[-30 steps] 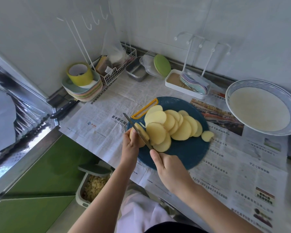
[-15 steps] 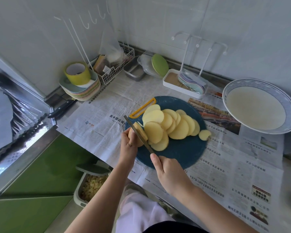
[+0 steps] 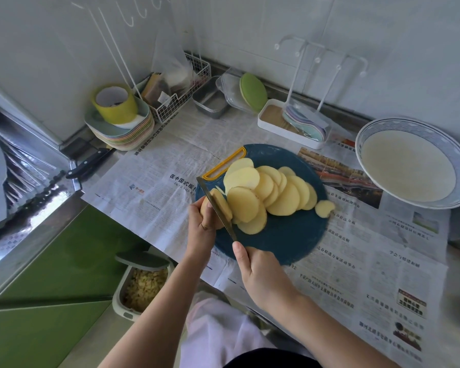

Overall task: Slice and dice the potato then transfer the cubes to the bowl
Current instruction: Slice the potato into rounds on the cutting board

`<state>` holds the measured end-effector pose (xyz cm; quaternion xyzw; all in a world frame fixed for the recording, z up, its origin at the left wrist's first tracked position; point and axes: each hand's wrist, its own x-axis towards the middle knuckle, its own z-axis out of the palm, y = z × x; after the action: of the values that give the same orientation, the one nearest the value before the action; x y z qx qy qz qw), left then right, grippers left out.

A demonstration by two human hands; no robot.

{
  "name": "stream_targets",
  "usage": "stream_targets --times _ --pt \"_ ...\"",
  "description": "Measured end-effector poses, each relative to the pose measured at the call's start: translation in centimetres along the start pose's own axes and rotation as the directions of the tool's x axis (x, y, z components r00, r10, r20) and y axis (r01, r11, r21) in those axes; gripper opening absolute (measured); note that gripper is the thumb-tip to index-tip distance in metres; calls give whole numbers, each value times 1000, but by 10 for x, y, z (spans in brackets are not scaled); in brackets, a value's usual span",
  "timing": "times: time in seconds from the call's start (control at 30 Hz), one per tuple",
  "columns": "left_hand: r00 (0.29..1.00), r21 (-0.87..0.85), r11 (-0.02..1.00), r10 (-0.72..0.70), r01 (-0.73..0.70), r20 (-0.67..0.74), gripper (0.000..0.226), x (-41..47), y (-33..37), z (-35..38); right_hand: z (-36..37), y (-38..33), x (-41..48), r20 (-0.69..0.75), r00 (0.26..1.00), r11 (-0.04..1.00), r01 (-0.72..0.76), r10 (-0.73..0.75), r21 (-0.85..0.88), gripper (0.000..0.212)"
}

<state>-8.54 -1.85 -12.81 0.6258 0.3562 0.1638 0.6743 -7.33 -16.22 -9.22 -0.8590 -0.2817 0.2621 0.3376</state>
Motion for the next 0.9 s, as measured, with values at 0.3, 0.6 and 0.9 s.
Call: stream_targets --times 0.3,0.6,0.9 --pt "999 6 999 53 -53 0 24 -1 8 -1 4 -8 5 12 1000 997 -9 10 -75 51" --pt "999 21 999 32 -33 35 18 0 5 -6 8 -2 5 -15 1000 993 -11 10 -115 49" --pt "999 4 999 51 -51 3 51 2 2 -3 10 2 12 -39 998 999 -41 39 -29 56"
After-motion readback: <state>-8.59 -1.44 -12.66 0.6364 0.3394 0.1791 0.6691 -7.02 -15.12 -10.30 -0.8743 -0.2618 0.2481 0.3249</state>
